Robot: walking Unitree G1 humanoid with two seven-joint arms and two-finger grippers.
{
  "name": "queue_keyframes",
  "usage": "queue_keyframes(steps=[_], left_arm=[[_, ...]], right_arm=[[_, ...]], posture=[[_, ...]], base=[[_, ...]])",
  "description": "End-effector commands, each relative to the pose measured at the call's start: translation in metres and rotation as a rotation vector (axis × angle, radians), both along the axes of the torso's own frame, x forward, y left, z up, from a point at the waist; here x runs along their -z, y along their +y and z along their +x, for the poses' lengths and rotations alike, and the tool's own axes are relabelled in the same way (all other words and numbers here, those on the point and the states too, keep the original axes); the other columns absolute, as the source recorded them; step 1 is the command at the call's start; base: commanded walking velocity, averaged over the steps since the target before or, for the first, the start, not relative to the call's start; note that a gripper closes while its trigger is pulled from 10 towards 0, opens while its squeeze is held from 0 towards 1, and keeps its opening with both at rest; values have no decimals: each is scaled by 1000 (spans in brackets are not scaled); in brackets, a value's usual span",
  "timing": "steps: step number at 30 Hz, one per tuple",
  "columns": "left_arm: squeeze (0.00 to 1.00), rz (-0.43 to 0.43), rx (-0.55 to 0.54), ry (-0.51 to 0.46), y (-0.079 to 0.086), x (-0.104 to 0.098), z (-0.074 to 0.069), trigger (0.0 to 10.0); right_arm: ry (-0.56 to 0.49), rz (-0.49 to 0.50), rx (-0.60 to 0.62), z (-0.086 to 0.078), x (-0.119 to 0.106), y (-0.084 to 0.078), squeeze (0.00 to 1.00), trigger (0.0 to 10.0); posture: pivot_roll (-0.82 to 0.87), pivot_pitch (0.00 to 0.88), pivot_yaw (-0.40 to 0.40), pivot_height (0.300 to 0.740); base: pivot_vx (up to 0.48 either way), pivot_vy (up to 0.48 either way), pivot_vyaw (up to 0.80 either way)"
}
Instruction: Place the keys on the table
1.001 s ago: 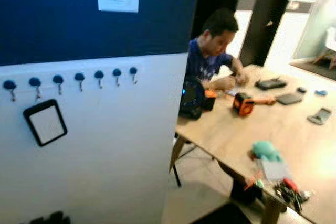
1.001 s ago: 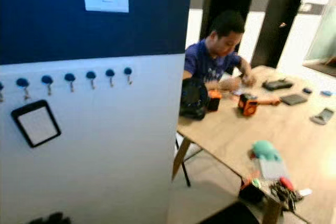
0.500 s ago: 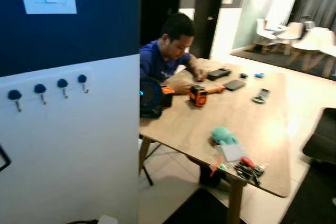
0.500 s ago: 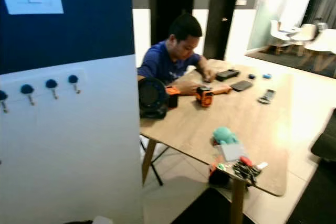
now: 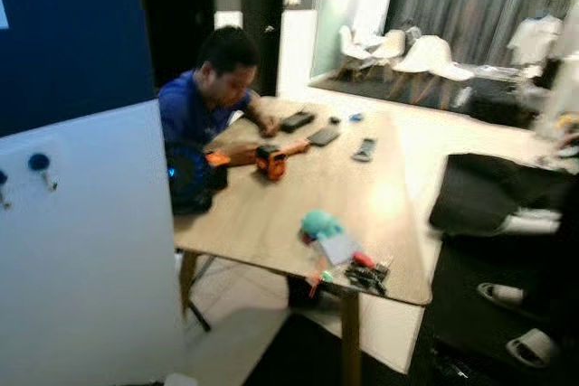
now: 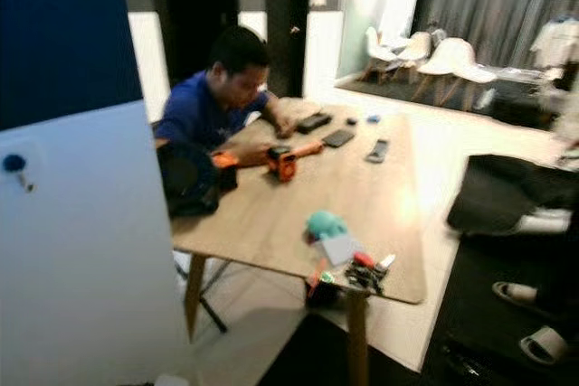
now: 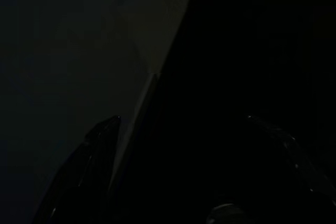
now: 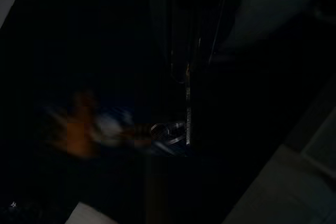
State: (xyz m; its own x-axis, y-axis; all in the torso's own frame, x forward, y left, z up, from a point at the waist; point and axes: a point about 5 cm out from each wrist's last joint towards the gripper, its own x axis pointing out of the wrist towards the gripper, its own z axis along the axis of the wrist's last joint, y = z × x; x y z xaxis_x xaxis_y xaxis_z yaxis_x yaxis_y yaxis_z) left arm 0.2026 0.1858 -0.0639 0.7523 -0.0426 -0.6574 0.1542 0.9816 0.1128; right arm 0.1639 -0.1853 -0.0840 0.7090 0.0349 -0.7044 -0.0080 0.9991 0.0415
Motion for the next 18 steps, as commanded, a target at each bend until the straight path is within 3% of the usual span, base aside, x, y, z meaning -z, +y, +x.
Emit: queue_keyframes(steps=[1,11,18], left_arm=[[0,-11,-24,-3,0,0,1,10000],[0,-28,-42,-23,-1,-2,3,10000],[0,-18,-46,-28,2,-2,1,10000]], right_arm=[[5,-9,0,1,0,-4,0,10000],[5,-9,-24,3,-1,-4,0,10000],[16,19,-62,3,0,1,0,10000]], posture=[[46,19,-4,740],[57,21,-11,740],[57,23,-11,740]], base=[[0,0,-781],[0,0,-781],[0,0,0]])
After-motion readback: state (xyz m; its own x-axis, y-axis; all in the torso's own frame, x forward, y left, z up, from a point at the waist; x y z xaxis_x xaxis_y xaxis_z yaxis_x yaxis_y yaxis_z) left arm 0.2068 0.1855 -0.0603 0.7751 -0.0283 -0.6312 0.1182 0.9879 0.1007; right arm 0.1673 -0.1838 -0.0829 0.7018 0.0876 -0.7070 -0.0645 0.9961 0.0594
